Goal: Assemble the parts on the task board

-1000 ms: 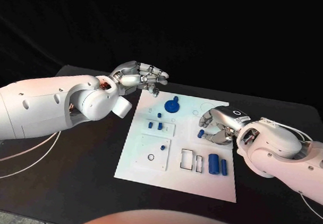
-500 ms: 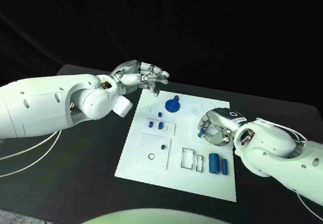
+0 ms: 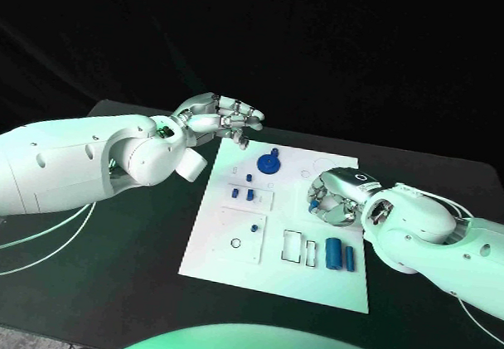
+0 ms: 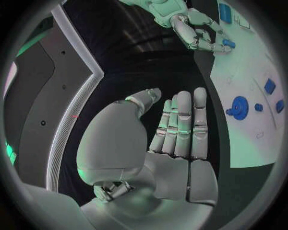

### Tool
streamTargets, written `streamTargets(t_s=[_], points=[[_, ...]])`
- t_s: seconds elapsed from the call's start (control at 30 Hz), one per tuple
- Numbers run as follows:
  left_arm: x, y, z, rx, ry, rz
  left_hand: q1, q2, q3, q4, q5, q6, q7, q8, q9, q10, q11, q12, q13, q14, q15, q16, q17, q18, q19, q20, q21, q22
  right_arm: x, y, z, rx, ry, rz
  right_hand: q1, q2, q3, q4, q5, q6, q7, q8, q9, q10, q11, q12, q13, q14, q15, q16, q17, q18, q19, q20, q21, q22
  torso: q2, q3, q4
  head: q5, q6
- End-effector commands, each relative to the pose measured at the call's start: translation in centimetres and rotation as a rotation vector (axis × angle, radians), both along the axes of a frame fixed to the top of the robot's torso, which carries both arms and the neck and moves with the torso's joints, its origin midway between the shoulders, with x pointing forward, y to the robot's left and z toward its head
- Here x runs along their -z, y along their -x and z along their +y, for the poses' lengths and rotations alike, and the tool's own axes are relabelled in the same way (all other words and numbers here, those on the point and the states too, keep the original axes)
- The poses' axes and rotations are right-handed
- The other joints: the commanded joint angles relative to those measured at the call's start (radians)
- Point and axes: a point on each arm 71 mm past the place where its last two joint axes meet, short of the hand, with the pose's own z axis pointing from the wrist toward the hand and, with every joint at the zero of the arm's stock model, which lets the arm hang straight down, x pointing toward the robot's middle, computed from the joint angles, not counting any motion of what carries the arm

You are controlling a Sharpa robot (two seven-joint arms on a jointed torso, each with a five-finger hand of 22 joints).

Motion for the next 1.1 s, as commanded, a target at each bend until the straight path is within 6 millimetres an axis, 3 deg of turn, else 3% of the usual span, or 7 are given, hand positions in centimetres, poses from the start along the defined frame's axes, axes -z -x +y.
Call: streamTargets(t_s=[0.03,0.3,0.77,1.1], points=[[-0.1,0.1,-0.3,0.016,0.010,-0.001,-0.007,0.003,0.003,-0.001,0.002,-0.009,0.000,0.000,0.001,-0.010,0.000,0.004,-0.002,-0.006,0.000,-0.004,-0.001,0.009,0.001,-0.003,-0.004,-0.001,-0.1,0.1,0.1,-0.004,-0.013,-0.028,-0.012,0.002,0.007,0.004,-0.006,0.012,0.000,0.009,0.003,0.015,-0.003,-0.005,0.000,0.044,-0.009,0.004,0.001,-0.004,0.007,-0.005,0.007,0.164,0.000,-0.0002,0.0006,-0.001,0.000],[-0.1,0.0,-0.2,0.016,0.010,-0.002,-0.007,0.003,0.003,-0.001,0.002,-0.009,0.000,0.000,0.002,-0.010,0.000,0.004,-0.002,-0.006,0.000,-0.004,-0.002,0.009,0.001,-0.003,-0.005,-0.001,-0.6,0.3,0.0,0.020,-0.069,-0.063,-0.015,0.020,0.021,0.013,-0.006,0.046,-0.020,0.038,0.023,0.062,-0.021,-0.001,0.008,0.046,-0.023,0.007,0.005,-0.005,0.012,-0.017,0.017,0.168,0.000,-0.0004,-0.0003,0.000,0.002],[0.0,-0.1,-0.2,0.014,0.009,-0.002,-0.006,0.004,0.004,-0.002,0.001,-0.009,0.000,0.001,0.002,-0.011,-0.001,0.005,-0.002,-0.006,0.000,-0.003,-0.002,0.009,0.002,-0.003,-0.005,-0.001,-3.1,1.1,-0.1,0.021,-0.136,-0.112,-0.006,0.028,0.027,0.009,-0.004,0.055,-0.026,0.051,0.036,0.078,-0.028,-0.002,0.013,0.047,-0.029,0.008,0.007,-0.007,0.015,-0.023,0.025,0.170,-0.002,0.0001,-0.0008,0.002,0.001],[0.1,-0.1,-0.3,0.017,0.011,0.001,-0.006,0.004,0.004,-0.002,0.001,-0.009,0.000,0.001,0.002,-0.011,-0.001,0.005,-0.002,-0.006,0.000,-0.003,-0.002,0.009,0.002,-0.003,-0.005,-0.001,-4.3,3.2,3.0,-0.062,-0.217,-0.087,-0.004,0.029,0.029,0.007,0.001,0.055,-0.027,0.054,0.039,0.080,-0.029,-0.004,0.014,0.047,-0.031,0.007,0.004,-0.006,0.014,-0.025,0.022,0.169,0.000,-0.0003,-0.0003,0.016,-0.001]])
